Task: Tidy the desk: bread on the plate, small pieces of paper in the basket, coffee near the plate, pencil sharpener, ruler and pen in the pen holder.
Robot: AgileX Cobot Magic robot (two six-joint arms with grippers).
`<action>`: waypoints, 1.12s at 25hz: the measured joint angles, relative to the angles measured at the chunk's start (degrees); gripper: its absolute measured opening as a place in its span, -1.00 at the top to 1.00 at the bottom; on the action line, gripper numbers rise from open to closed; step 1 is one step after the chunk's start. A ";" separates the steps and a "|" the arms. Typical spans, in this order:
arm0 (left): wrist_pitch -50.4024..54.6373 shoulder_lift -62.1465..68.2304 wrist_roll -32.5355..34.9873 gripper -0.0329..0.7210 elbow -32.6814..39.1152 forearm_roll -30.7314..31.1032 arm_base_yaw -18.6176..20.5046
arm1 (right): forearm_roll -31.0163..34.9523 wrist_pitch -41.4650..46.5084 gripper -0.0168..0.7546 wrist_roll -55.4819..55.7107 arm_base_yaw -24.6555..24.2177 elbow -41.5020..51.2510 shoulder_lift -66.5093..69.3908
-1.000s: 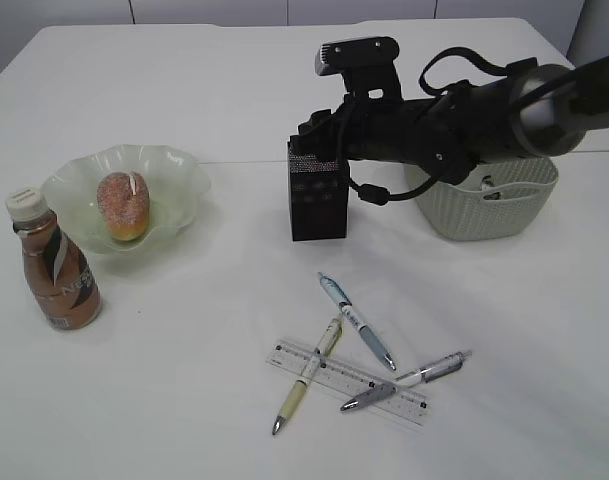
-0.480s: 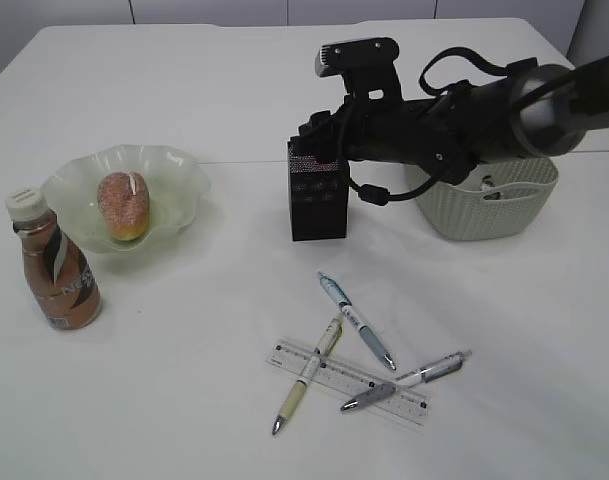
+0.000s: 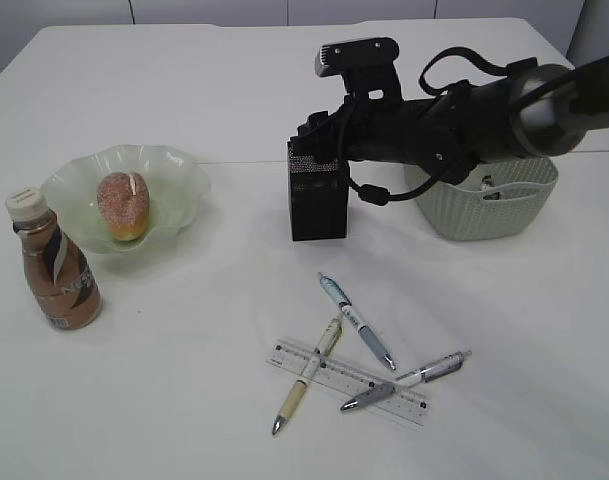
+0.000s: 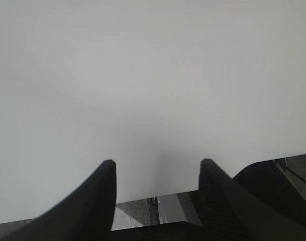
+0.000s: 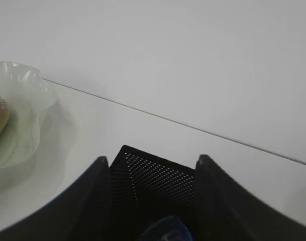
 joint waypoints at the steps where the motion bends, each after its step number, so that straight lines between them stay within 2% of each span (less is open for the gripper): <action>1: 0.00 0.00 0.00 -0.10 0.00 0.00 0.00 | 0.00 0.22 -0.15 0.00 0.00 0.00 0.00; 6: 0.00 0.00 0.00 -0.10 0.00 0.00 0.00 | 0.00 4.05 -0.15 0.00 0.00 0.00 -1.31; 13: 0.00 0.00 0.00 -0.10 0.00 -0.32 0.00 | 0.62 19.41 -0.15 0.00 -0.12 -0.04 -11.84; 20: 0.00 0.00 -0.13 -0.10 0.00 -2.69 0.00 | 3.89 40.67 -0.15 -0.55 0.89 -0.26 -21.70; 22: 0.00 0.00 -0.13 -0.10 0.00 -2.96 0.00 | 4.69 49.14 -0.15 -1.98 1.86 -1.57 -22.90; 28: 0.00 0.00 -0.13 -0.10 0.00 -3.56 0.00 | 15.01 72.80 -0.15 -14.18 4.35 -9.97 -23.39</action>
